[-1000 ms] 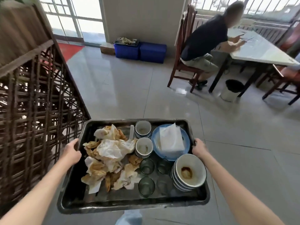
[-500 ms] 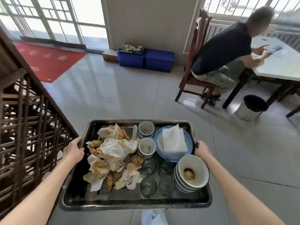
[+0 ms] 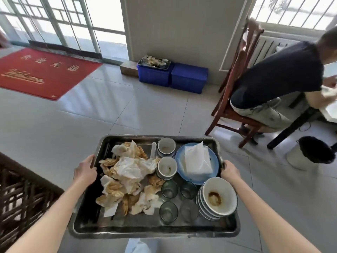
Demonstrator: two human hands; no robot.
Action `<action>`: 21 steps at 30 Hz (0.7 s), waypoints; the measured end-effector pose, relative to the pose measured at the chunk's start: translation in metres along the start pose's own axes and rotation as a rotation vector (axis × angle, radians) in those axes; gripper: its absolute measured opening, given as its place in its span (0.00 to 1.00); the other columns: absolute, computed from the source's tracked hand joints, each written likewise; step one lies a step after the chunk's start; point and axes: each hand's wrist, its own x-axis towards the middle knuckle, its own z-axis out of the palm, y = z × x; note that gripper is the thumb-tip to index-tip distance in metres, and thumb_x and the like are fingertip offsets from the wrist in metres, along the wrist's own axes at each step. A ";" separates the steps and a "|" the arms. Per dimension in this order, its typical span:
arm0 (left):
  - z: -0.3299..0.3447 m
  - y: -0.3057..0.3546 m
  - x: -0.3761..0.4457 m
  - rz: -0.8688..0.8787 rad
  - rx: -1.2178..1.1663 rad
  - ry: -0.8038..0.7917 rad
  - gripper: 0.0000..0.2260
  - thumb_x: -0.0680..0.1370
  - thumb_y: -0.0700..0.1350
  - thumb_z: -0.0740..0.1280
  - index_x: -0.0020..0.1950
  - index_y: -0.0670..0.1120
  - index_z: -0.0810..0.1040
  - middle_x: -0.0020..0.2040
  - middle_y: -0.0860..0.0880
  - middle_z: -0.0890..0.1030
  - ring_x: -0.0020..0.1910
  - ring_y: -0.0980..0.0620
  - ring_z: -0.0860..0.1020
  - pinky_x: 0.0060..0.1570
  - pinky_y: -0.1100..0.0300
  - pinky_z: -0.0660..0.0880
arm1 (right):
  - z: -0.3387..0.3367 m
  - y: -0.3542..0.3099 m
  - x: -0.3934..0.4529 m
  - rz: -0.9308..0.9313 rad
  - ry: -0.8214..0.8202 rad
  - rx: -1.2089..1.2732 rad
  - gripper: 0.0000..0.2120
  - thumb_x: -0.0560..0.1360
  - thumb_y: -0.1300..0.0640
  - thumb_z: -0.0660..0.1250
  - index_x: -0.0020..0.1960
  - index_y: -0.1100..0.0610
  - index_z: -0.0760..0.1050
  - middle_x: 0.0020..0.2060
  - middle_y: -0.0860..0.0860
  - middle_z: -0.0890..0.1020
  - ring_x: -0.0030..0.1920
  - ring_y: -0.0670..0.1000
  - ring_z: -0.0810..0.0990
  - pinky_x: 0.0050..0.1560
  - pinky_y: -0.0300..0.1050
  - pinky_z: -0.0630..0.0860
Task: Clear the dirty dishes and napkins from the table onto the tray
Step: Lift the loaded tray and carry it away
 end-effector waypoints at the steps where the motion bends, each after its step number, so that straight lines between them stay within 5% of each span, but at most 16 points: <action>1: 0.003 0.011 0.021 -0.004 -0.001 -0.005 0.25 0.77 0.37 0.63 0.73 0.49 0.65 0.67 0.40 0.73 0.60 0.36 0.73 0.59 0.48 0.71 | -0.001 -0.011 0.019 0.005 0.005 -0.005 0.08 0.77 0.62 0.59 0.55 0.57 0.73 0.53 0.59 0.79 0.47 0.56 0.72 0.47 0.45 0.67; 6: 0.015 0.070 0.137 0.009 -0.013 -0.020 0.24 0.77 0.36 0.63 0.72 0.47 0.66 0.66 0.39 0.73 0.61 0.35 0.72 0.59 0.48 0.69 | -0.001 -0.075 0.113 0.031 0.039 0.008 0.12 0.77 0.61 0.58 0.59 0.56 0.73 0.57 0.59 0.78 0.55 0.60 0.75 0.51 0.47 0.68; 10: 0.016 0.117 0.231 0.030 -0.017 -0.029 0.24 0.76 0.37 0.64 0.72 0.47 0.67 0.66 0.39 0.73 0.60 0.35 0.73 0.58 0.48 0.70 | -0.004 -0.130 0.188 0.045 0.060 0.020 0.12 0.77 0.62 0.57 0.59 0.55 0.73 0.56 0.59 0.79 0.49 0.56 0.73 0.48 0.45 0.66; 14: 0.012 0.170 0.319 0.029 -0.021 -0.029 0.24 0.77 0.36 0.63 0.72 0.47 0.66 0.66 0.40 0.73 0.61 0.35 0.72 0.59 0.47 0.70 | -0.012 -0.183 0.268 0.044 0.053 -0.022 0.14 0.77 0.61 0.58 0.62 0.56 0.73 0.57 0.59 0.78 0.58 0.60 0.75 0.53 0.47 0.69; 21: 0.016 0.263 0.470 0.058 -0.018 -0.023 0.24 0.76 0.36 0.64 0.71 0.47 0.68 0.65 0.38 0.74 0.62 0.35 0.72 0.59 0.50 0.69 | -0.019 -0.265 0.417 0.030 0.041 -0.072 0.14 0.76 0.64 0.58 0.60 0.59 0.73 0.58 0.61 0.78 0.59 0.62 0.74 0.54 0.48 0.69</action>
